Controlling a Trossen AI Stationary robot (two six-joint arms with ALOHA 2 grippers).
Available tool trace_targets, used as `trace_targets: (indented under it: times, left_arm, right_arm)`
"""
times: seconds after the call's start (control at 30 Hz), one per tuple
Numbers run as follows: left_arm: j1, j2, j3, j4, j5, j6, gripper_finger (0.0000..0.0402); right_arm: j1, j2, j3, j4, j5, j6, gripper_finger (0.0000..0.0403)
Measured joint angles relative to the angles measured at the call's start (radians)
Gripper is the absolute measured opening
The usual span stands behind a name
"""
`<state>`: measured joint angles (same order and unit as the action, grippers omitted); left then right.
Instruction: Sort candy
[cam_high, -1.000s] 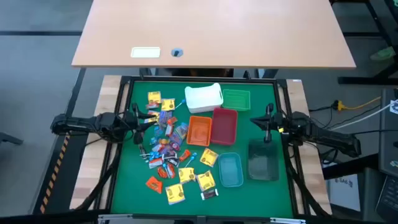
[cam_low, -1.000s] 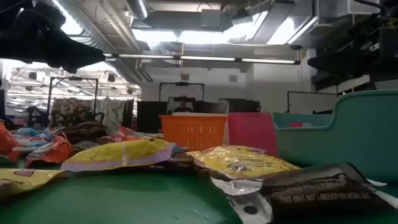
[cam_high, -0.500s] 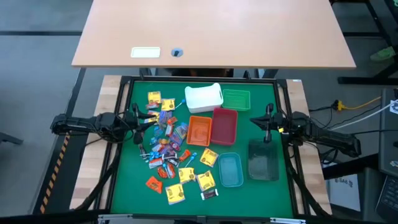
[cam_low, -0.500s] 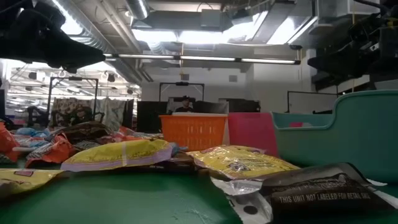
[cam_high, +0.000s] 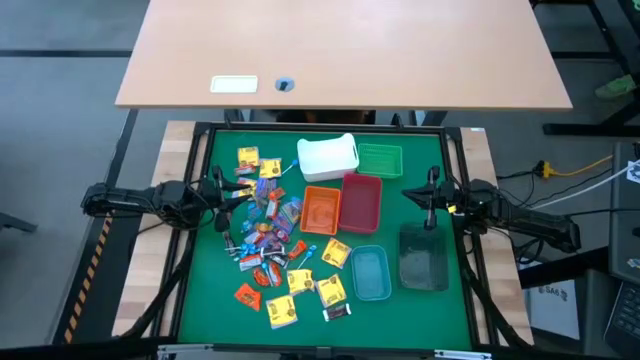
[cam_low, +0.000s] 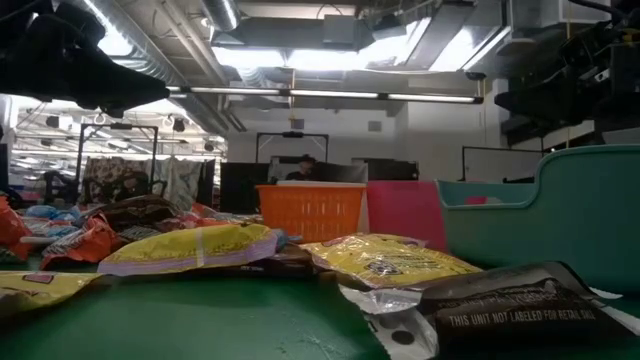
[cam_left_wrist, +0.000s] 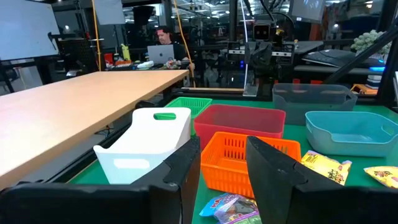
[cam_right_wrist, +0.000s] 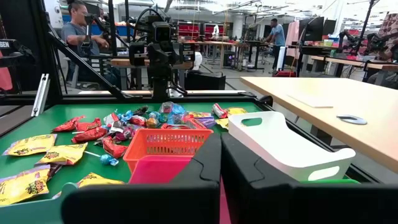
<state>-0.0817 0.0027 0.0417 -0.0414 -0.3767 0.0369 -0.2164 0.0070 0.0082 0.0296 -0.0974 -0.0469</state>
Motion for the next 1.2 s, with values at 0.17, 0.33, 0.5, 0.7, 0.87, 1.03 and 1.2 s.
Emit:
trace_targets:
  times: [0.17,0.33,0.5,0.7,0.87,1.03,1.2]
  left_arm:
    - [0.0,0.0,0.0,0.0,0.0,0.0,0.0118]
    - [0.0,0.0,0.0,0.0,0.0,-0.005,0.0118]
    - [0.0,0.0,0.0,0.0,0.0,-0.003,0.0118]
    - [0.0,0.0,0.0,0.0,0.0,-0.002,0.0118]
    - [0.0,0.0,0.0,0.0,0.0,-0.003,0.0118]
    - [0.0,0.0,-0.001,0.007,-0.037,-0.054,0.0118]
    - [0.0,0.005,-0.001,0.046,-0.154,-0.109,0.0121]
  right_arm:
    - [0.0,0.0,0.0,0.0,0.0,0.0,0.0003]
    - [0.0,0.0,0.0,0.0,0.0,0.0,0.0003]
    - [0.0,0.0,0.0,0.0,0.0,0.0,0.0003]
    - [0.0,0.0,0.0,0.0,0.0,0.0,0.0003]
    - [0.0,0.0,0.0,0.003,0.0,0.0,0.0003]
    - [0.0,0.0,0.0,0.021,0.0,0.0,0.0003]
    - [0.0,0.0,0.0,0.026,-0.01,0.046,0.0003]
